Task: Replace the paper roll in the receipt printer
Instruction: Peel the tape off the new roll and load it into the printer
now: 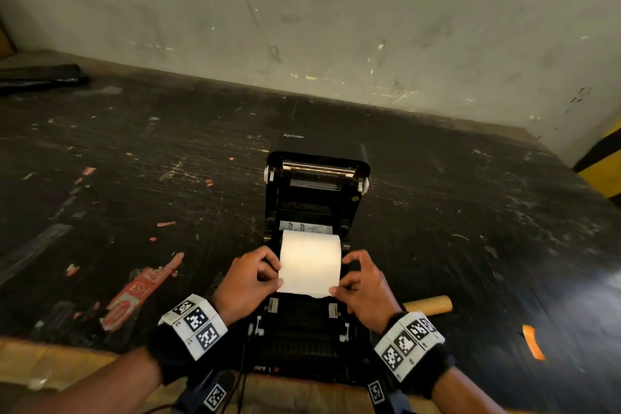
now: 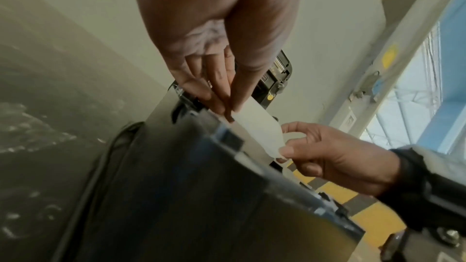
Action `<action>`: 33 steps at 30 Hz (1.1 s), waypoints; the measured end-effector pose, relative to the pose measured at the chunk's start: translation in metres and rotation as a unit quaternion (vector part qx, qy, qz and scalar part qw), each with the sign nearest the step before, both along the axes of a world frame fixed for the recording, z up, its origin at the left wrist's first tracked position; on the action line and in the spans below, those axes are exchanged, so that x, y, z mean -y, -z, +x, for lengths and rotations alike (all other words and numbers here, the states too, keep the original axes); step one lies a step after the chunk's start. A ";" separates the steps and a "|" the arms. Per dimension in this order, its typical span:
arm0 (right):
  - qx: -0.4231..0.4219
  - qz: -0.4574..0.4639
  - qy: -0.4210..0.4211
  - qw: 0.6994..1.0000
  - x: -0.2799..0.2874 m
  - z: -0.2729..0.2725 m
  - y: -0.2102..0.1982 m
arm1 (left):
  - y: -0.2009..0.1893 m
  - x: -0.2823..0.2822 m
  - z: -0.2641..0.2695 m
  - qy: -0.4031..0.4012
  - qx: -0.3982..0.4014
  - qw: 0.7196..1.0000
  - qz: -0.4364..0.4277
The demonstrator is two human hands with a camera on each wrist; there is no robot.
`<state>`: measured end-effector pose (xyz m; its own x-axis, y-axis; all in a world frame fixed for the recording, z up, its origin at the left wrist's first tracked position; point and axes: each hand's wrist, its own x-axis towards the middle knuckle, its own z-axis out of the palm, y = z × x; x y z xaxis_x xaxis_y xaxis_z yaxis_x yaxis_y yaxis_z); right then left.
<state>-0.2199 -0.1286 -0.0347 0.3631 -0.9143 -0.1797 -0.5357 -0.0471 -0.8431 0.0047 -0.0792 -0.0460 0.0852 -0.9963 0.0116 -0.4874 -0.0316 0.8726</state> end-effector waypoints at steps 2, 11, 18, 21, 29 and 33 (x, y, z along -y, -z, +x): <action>0.007 0.007 0.007 1.000 -0.002 0.000 0.001 | 0.003 0.000 0.002 0.013 0.009 1.000 0.000; -0.018 0.019 -0.001 1.000 -0.004 -0.003 0.004 | 0.009 -0.001 0.004 0.031 0.028 0.999 -0.007; 0.017 0.061 -0.004 0.998 -0.003 -0.003 0.001 | 0.006 -0.004 0.010 0.066 0.013 0.998 0.014; 0.027 0.078 -0.004 0.997 -0.004 -0.001 -0.001 | 0.006 -0.004 0.011 0.085 0.031 0.996 0.024; -0.025 0.064 -0.035 0.997 0.001 0.002 -0.003 | 0.009 -0.003 0.006 0.026 0.019 0.999 -0.004; -0.027 0.064 -0.030 0.997 0.001 0.002 -0.004 | 0.008 -0.001 0.006 0.060 0.050 0.997 0.011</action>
